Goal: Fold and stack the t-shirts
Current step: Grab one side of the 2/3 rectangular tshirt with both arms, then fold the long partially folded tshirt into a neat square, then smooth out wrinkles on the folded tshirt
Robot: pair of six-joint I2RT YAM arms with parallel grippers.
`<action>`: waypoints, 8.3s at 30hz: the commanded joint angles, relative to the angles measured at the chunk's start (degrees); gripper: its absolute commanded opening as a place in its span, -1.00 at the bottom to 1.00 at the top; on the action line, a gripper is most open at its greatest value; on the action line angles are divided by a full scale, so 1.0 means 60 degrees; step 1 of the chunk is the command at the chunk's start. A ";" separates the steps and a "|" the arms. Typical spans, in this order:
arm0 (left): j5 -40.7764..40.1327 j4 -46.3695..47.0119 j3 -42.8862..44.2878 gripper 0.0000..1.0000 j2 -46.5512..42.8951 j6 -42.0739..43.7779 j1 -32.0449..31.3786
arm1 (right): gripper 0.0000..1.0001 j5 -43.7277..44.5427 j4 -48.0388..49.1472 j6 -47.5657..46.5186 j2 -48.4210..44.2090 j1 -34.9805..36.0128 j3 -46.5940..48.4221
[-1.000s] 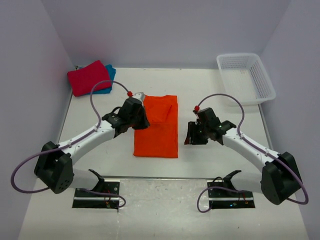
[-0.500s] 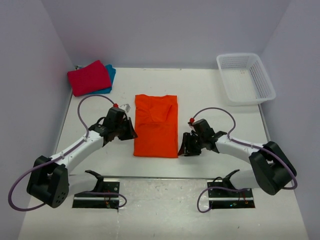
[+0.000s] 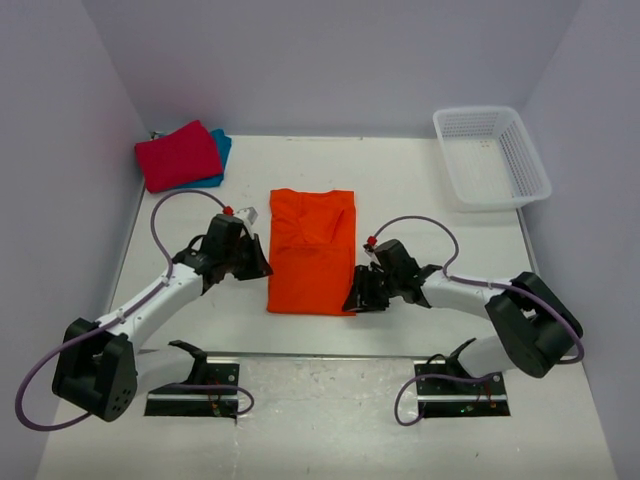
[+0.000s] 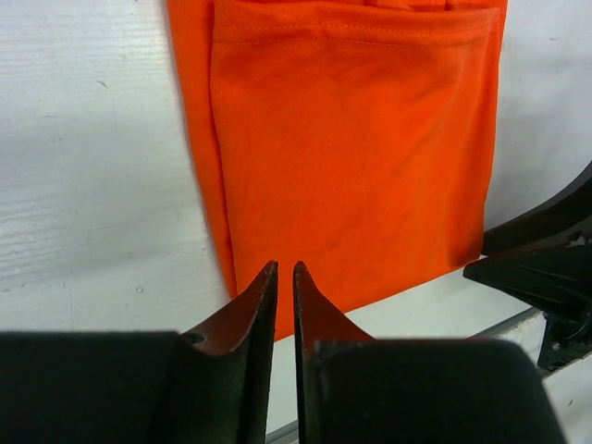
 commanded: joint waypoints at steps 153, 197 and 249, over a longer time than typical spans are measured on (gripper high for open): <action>-0.0827 0.1136 0.4262 -1.00 0.3516 0.0049 0.0652 | -1.00 0.4922 -0.6249 -0.3012 0.3668 -0.0416 0.9482; -0.0958 -0.3405 0.1098 -1.00 -0.5406 -0.1577 -0.1194 | -1.00 0.7412 -0.9104 0.0591 -0.2881 0.4139 0.5980; -0.5588 0.0535 0.5683 0.82 0.3868 0.0577 0.1473 | 0.22 0.4675 -0.8447 -0.4564 0.7405 -0.1207 1.5754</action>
